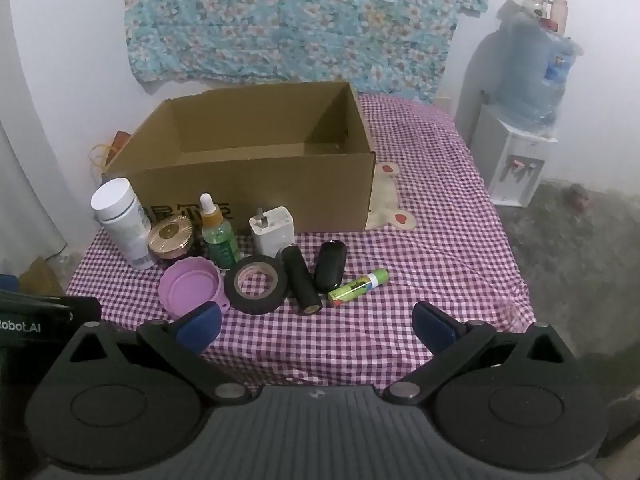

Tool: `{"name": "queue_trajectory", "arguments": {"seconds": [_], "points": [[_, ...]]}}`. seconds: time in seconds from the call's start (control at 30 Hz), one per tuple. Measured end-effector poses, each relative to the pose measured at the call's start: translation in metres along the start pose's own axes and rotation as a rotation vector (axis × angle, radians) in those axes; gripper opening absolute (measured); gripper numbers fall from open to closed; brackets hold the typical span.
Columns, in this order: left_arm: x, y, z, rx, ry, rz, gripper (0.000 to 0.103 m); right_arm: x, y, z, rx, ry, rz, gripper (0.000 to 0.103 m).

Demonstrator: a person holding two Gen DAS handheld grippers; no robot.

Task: Organize rigid objects

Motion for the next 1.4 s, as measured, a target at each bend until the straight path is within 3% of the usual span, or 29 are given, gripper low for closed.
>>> {"name": "queue_trajectory", "arguments": {"seconds": [1.4], "points": [[-0.0028, 0.0058, -0.0023, 0.004, 0.004, 0.004, 0.103, -0.0004, 0.0031, -0.0004, -0.002, 0.001, 0.007, 0.103]]}}
Point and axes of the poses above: each gripper's, at about its wrist camera, not at the fingertips, and z roughly against the way its jaws point, y to its left, x to its top, the point moved 1 cm from there along -z, roughly the way its jaws point, and after that the axes turned 9 degrees about -y, right-handed, at the moved point
